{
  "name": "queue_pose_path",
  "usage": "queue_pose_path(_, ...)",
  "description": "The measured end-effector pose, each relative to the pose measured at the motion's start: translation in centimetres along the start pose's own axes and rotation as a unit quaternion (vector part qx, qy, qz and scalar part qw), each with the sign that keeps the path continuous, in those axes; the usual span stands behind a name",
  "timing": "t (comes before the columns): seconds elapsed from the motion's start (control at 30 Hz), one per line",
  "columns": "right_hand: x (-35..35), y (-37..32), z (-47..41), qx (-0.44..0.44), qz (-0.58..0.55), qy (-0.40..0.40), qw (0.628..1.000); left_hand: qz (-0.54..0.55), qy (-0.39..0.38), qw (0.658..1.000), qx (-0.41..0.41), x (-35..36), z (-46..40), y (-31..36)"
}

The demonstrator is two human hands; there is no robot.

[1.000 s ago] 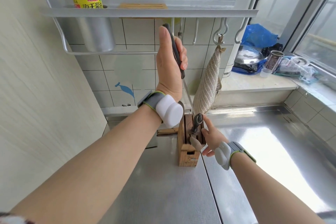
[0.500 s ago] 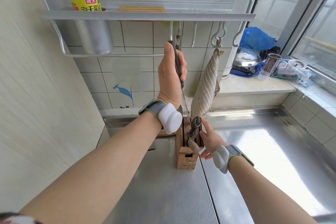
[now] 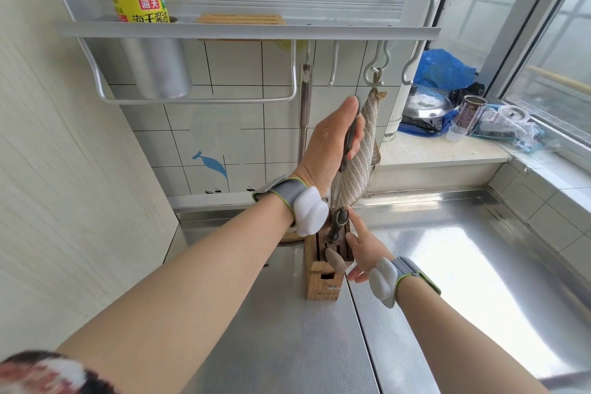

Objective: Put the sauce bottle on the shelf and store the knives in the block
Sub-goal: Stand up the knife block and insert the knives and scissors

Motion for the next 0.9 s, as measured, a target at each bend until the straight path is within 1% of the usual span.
queue_pose_path(0.1, 0.1, 0.2, 0.2, 0.007, -0.012, 0.009, 1.0, -0.043, -0.023, 0.999, -0.009, -0.1, -0.6, -0.8)
queue_pose_path(0.2, 0.2, 0.1, 0.1, 0.004, 0.001, -0.002, 1.0, -0.104, -0.067, 0.992, -0.009, 0.0, -0.8, -2.3)
queue_pose_path(0.27, 0.2, 0.4, 0.0, 0.014, -0.002, 0.004, 1.0, -0.131, -0.087, 0.988, -0.014, -0.2, -0.6, -3.7)
queue_pose_path(0.37, 0.2, 0.6, -0.2, 0.018, 0.006, 0.016, 1.0, -0.178, -0.106, 0.978, -0.02, -0.8, -0.2, -5.4)
queue_pose_path(0.53, 0.2, 0.6, 0.1, 0.019, -0.047, 0.002, 0.999, -0.27, -0.123, 0.954, -0.049, -2.2, 0.7, -8.4)
queue_pose_path(0.6, 0.2, 0.5, 0.2, 0.012, -0.047, 0.001, 0.999, -0.276, -0.12, 0.952, -0.057, -2.5, 1.2, -9.2)
queue_pose_path(0.7, 0.2, 0.6, 0.2, 0.009, -0.043, -0.001, 0.999, -0.243, -0.104, 0.959, -0.102, -2.9, 2.1, -10.0)
queue_pose_path(0.77, 0.2, 0.7, 0.1, 0.007, -0.037, 0.005, 0.999, -0.238, -0.093, 0.956, -0.144, -3.8, 2.7, -10.9)
queue_pose_path(0.9, 0.3, 0.6, 0.5, 0.022, -0.051, 0.006, 0.998, -0.275, -0.139, 0.928, -0.212, -5.3, 4.6, -13.1)
Point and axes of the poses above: each hand's wrist, its own z-axis away from the middle knuckle, its own x-axis out of the palm, y = z × x, the point moved 8 cm from there along -z, towards the middle knuckle, and after that the axes turned 3 degrees about -x, right-handed, at the moved point
